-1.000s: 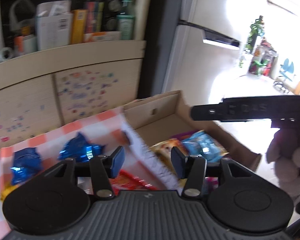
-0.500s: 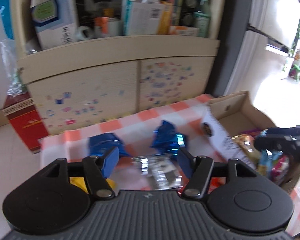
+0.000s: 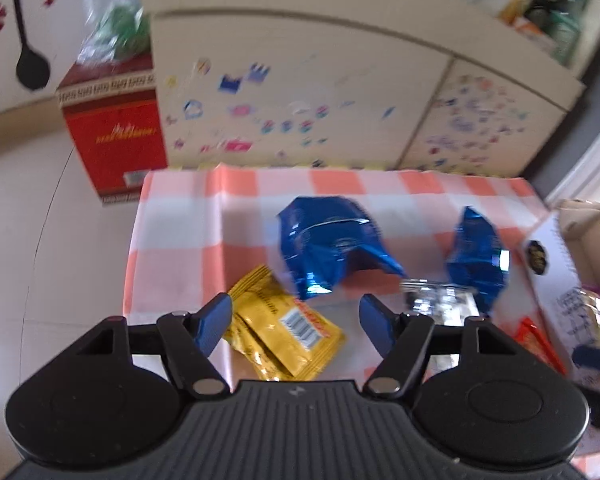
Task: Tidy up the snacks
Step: 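Move both open grippers back over the snack pile, then grasp the red bag with the right gripper while the left gripper grasps the yellow bag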
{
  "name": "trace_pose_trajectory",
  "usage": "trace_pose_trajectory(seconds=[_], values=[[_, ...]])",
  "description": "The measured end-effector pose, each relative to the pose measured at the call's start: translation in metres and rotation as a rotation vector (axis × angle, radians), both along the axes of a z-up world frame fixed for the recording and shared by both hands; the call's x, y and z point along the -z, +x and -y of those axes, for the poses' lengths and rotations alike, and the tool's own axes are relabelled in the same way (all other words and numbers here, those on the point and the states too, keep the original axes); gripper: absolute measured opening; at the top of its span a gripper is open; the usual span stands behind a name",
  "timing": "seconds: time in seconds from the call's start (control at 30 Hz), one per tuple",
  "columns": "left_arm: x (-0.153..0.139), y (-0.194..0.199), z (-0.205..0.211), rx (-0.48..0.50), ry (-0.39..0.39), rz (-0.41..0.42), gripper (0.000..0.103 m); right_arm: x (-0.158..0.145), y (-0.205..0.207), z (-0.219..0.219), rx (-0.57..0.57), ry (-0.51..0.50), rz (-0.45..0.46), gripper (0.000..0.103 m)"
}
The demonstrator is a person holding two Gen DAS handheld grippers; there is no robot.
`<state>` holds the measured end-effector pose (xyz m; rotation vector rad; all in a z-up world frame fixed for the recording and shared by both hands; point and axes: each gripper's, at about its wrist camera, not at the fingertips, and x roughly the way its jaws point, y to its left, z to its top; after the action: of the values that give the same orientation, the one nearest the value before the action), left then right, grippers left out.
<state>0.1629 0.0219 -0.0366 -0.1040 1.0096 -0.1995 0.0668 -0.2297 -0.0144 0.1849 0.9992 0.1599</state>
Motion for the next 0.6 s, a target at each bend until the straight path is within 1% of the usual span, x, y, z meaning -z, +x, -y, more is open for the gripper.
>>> trace_pose_trajectory(seconds=[0.23,0.37,0.43,0.53,0.6], values=[[0.024,0.018,0.007,-0.01,0.013,-0.038,0.071,0.016,0.007,-0.016,-0.004,-0.068,-0.052,0.089],[0.034,0.025,0.007,-0.025,0.043,-0.03,0.073,0.025,0.011,-0.025,-0.006,-0.12,-0.063,0.091],[0.037,0.026,0.006,-0.024,0.053,-0.039,0.077,0.027,0.012,-0.028,-0.011,-0.126,-0.066,0.096],[0.038,0.025,0.002,-0.013,0.085,-0.058,0.077,0.028,0.012,-0.034,-0.019,-0.138,-0.074,0.097],[0.038,0.022,-0.004,0.003,0.08,-0.058,0.077,0.028,0.011,-0.039,-0.044,-0.112,-0.079,0.097]])
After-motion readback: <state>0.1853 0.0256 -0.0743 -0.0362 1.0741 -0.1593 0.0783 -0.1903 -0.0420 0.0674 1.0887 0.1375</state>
